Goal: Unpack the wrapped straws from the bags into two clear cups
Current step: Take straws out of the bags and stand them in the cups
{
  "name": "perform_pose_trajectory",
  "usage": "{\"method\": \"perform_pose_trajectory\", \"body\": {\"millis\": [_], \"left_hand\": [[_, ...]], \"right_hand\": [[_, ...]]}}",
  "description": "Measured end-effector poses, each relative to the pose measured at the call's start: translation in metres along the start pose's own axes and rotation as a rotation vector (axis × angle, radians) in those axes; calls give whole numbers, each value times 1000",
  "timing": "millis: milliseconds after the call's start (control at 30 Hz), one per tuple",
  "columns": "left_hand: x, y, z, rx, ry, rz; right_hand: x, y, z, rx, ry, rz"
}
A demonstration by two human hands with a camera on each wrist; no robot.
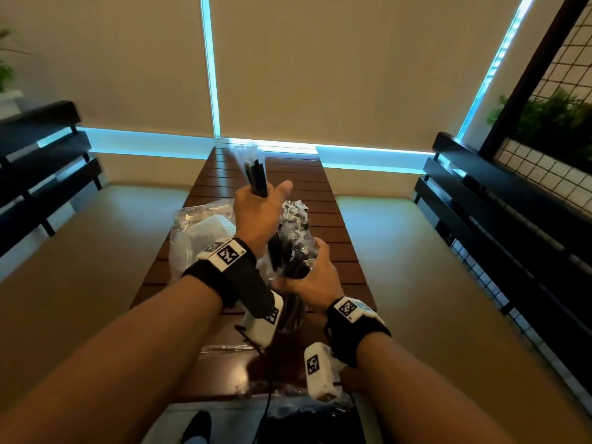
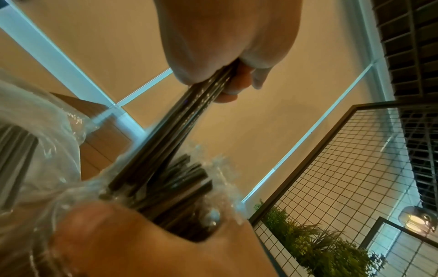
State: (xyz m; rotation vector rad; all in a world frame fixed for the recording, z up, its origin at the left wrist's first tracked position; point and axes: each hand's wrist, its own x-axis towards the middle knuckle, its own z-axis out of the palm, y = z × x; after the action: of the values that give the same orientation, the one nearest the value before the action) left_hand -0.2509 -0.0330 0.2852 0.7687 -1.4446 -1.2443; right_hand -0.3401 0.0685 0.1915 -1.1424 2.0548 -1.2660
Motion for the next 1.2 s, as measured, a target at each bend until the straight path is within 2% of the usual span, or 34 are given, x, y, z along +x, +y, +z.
{"method": "perform_pose_trajectory", "body": {"millis": [133, 233, 433, 533, 633, 700, 800, 867, 900, 1033, 1200], "left_hand": [[0, -16, 7, -25, -35, -36], [-10, -43, 5, 26, -126, -64], [-22, -102, -11, 349, -250, -61], [-19, -93, -15, 535, -223, 59], [-15, -68, -20, 507, -118, 204], [-10, -50, -23, 480, -127, 340], [-3, -30, -17, 618, -319, 564], [-7, -27, -13, 824, -459, 617], [-10, -32, -13, 894, -510, 603], [-21, -74, -26, 1079, -699, 374], [-20, -88, -28, 1163, -737, 398]], "right_hand": [[10, -4, 7, -52, 6, -8], [17, -5, 10, -125, 64, -33], [21, 5, 19, -162, 133, -73], [20, 8, 21, -179, 148, -78], [20, 7, 22, -216, 139, -71], [20, 7, 21, -242, 130, -74], [19, 7, 21, -240, 129, -73], [19, 6, 21, -219, 123, -63], [18, 5, 20, -212, 116, -61], [15, 5, 16, -225, 59, -99], [15, 5, 10, -234, 2, -94]]}}
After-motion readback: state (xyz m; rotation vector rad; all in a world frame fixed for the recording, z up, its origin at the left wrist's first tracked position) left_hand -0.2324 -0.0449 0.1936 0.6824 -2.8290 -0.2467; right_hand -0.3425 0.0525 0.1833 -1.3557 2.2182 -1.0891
